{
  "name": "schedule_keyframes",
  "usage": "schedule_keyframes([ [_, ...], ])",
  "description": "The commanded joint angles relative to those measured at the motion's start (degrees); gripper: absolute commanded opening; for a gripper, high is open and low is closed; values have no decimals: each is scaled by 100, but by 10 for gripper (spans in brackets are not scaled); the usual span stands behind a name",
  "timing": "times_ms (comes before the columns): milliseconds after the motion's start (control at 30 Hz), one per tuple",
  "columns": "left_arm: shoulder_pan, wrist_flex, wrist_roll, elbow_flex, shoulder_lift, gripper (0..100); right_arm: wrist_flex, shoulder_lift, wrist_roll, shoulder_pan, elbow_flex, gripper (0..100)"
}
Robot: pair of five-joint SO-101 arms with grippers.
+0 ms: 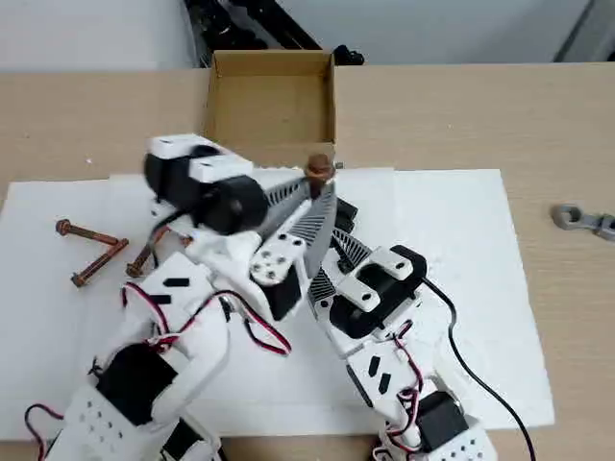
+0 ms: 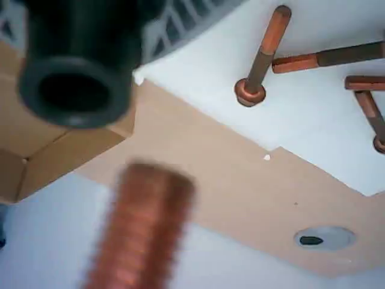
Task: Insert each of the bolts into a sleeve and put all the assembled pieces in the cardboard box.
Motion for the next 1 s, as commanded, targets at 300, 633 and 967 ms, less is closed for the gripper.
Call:
schedule_keyframes([
  [300, 9, -615, -176, 374, 9, 5, -127, -75, -193, 31, 79, 3],
  [633, -281, -1064, -334, 769, 9, 5, -119, -75, -264, 31, 79, 3],
  [967, -308, -1099, -325, 840, 202, 5, -119, -75, -404, 31, 79, 3],
])
